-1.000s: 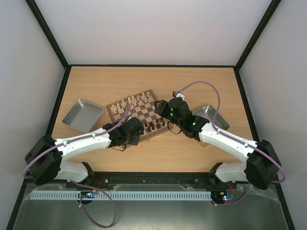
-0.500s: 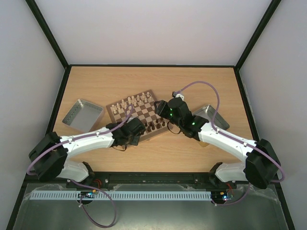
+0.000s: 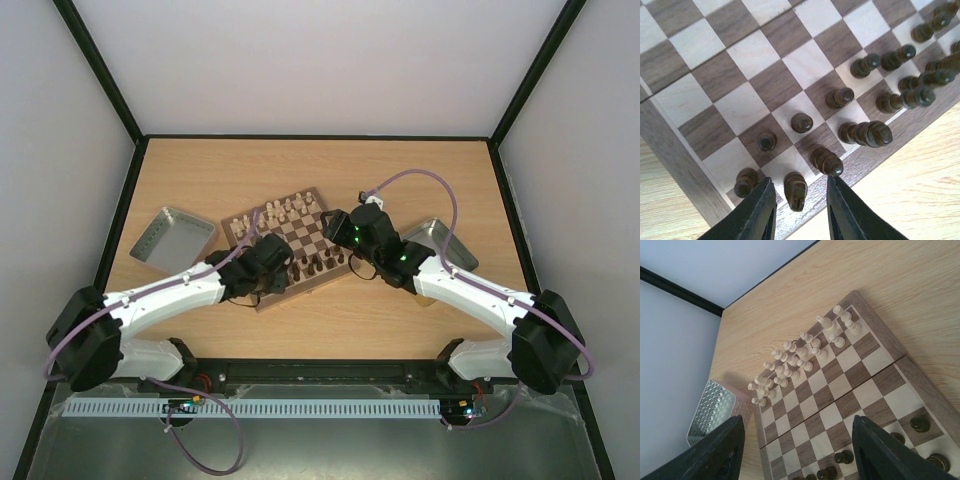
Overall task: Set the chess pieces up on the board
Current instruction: Place the chess piece on the chessboard, then adjust the chess piece on the chessboard.
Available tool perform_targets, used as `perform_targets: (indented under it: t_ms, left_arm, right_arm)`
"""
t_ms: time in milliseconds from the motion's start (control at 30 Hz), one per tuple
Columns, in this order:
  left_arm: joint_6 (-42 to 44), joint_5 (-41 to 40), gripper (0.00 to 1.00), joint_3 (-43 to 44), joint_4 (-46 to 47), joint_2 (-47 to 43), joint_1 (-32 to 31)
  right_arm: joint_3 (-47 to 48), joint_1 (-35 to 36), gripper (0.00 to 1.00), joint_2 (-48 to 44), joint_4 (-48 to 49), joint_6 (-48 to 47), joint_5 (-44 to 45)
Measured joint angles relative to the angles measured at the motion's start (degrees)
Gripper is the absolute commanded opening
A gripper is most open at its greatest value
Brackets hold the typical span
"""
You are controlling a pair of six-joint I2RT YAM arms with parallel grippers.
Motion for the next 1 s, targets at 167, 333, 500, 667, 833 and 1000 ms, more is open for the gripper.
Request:
perform_targets:
  t_ms: [167,333,500,667,833,1000]
  left_arm:
    - [-0.5,1.3,0.39,0.0,-1.0,-3.8,3.1]
    - [-1.0,3.3,0.37,-1.1,-1.4,-5.3,7.0]
    - [-1.0,7.1,0.34,-4.0,-1.3,-5.2,9.6]
    - [-1.0,9.6,0.26,-4.7,-0.7,-4.9,10.5]
    - [-0.8,10.8,0.24,-5.2,0.3,-3.8,11.0]
    - [-0.7,11.0,0.23,-5.2,1.2,-2.7,11.7]
  right_arm:
    - [0.0,0.0,0.59,0.0,0.0,0.0,0.0]
    - [0.0,0.0,0.59,0.0,0.0,0.0,-0.1]
    - [0.0,0.0,0.59,0.0,0.0,0.0,-0.2]
    - [0.0,0.0,0.59,0.0,0.0,0.0,-0.2]
    - [0.0,0.0,0.58,0.0,0.0,0.0,-0.3]
    - [0.0,0.0,0.58,0.1,0.0,0.0,-0.6]
